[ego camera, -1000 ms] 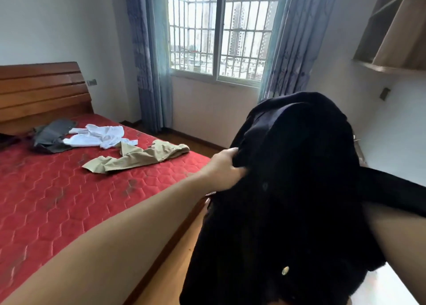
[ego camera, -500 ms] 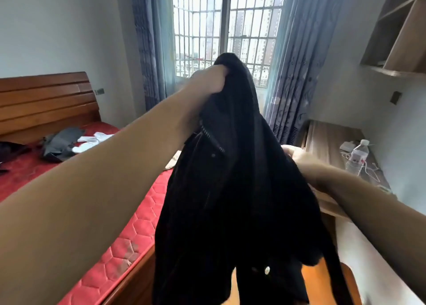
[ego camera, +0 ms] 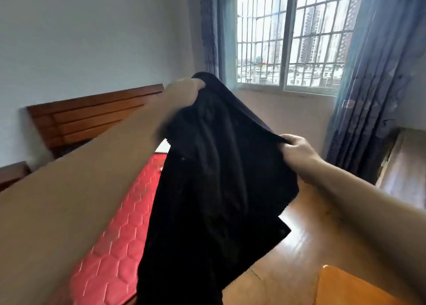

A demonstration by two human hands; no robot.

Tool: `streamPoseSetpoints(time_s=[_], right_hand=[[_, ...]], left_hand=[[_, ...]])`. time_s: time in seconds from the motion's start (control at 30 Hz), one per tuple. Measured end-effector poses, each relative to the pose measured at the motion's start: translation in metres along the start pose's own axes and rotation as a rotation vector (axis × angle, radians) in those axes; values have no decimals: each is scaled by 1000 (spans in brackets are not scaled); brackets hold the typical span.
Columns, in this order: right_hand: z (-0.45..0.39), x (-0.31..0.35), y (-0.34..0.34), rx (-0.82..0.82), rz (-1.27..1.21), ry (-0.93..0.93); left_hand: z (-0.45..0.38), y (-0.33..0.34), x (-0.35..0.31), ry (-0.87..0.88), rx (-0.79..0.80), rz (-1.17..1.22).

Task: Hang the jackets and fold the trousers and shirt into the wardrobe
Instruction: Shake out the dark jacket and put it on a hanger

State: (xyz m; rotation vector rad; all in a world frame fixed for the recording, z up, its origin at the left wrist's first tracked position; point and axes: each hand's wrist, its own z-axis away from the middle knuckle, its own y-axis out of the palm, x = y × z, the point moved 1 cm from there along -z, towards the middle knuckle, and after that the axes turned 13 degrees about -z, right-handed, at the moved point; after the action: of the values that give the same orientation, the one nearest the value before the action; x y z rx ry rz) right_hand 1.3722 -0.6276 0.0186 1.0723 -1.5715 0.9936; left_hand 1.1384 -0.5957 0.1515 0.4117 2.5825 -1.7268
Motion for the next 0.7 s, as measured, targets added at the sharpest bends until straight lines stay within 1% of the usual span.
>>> streamPoseSetpoints(time_s=[0.1,0.13,0.23,0.3,0.37,0.4,0.43,0.5,0.53,0.57,0.63,0.7], right_hand=[[-24,35,-8,14,81,-214],[-29,46,-8,13,138,-296],[-37,73,-1,24,274,-508],[-40,86,8,71,316,-622],[-39,95,14,179,319,-706],[-35,100,17,270,326,-722],[-29,104,22,383,380,-721],[-21,109,36,561,628,-717],[-20,109,45,591,750,-731],[-20,111,54,592,810,-736],[-16,119,68,583,753,-671],[-9,128,81,594,632,-555]], left_hand=[[13,-11,24,-131,-35,192],[21,-15,29,-187,-69,309],[47,-28,43,-337,-93,674],[67,-31,61,-366,-98,786],[86,-36,77,-373,-84,760],[95,-39,85,-390,-68,730],[101,-42,93,-408,-59,694],[112,-49,110,-407,-56,603],[118,-53,117,-392,-57,541],[124,-58,124,-361,-51,462],[138,-67,138,-306,12,267],[153,-73,155,-304,89,110]])
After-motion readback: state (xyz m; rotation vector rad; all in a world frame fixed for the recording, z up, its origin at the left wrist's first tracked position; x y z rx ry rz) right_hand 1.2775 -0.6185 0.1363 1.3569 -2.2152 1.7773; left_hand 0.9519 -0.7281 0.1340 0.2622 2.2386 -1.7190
